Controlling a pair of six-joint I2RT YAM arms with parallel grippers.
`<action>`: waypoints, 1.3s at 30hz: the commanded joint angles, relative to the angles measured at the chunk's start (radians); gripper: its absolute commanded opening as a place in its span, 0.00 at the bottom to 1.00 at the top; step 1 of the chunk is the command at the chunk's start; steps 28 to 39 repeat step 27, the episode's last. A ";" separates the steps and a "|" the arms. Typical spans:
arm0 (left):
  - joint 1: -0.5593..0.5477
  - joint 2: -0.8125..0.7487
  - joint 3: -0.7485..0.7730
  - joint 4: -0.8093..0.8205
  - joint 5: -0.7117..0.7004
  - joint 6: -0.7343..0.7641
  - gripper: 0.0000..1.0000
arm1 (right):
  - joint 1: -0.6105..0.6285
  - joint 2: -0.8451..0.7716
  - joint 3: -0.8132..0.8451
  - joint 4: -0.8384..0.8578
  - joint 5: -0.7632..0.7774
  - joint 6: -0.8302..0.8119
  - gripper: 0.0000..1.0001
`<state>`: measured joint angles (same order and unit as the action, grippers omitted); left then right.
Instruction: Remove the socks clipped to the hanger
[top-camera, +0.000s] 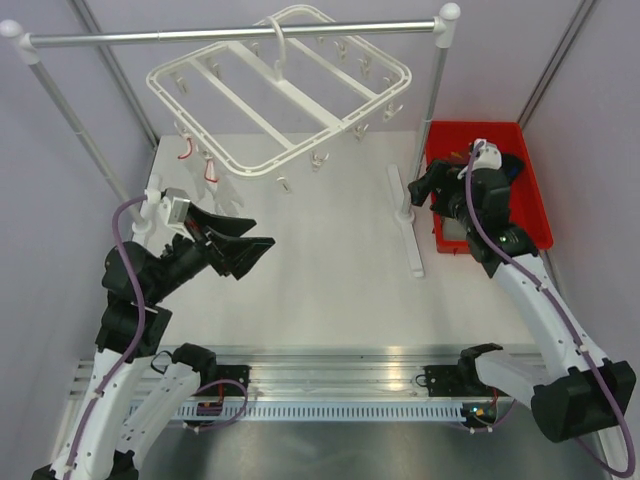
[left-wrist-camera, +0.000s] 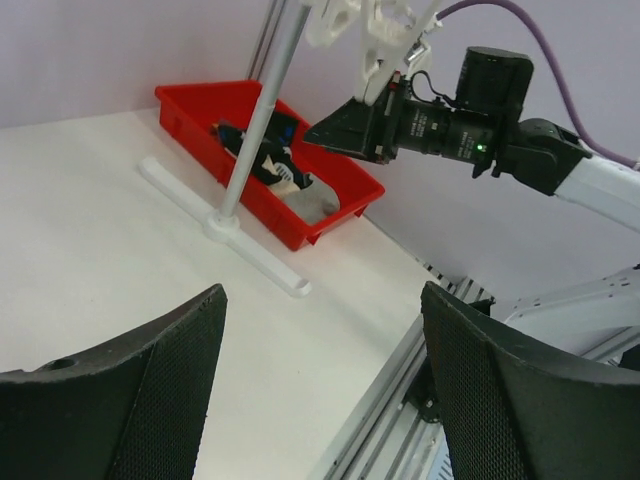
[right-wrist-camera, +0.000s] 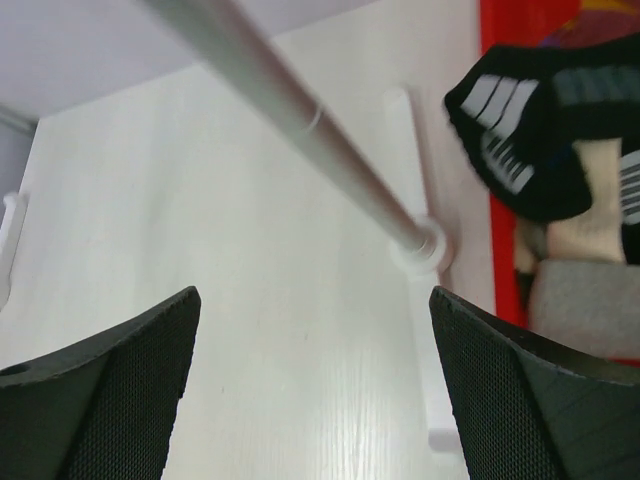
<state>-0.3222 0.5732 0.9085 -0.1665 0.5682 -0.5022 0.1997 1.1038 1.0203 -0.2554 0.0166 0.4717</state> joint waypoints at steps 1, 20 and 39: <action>0.002 -0.022 -0.037 -0.117 -0.019 0.066 0.81 | 0.076 -0.090 -0.104 0.047 0.014 0.002 0.98; 0.002 -0.044 -0.138 -0.243 -0.291 0.090 0.81 | 0.184 -0.314 -0.289 0.013 0.071 -0.045 0.98; 0.002 -0.042 -0.140 -0.243 -0.286 0.094 0.81 | 0.182 -0.302 -0.272 0.011 0.075 -0.047 0.98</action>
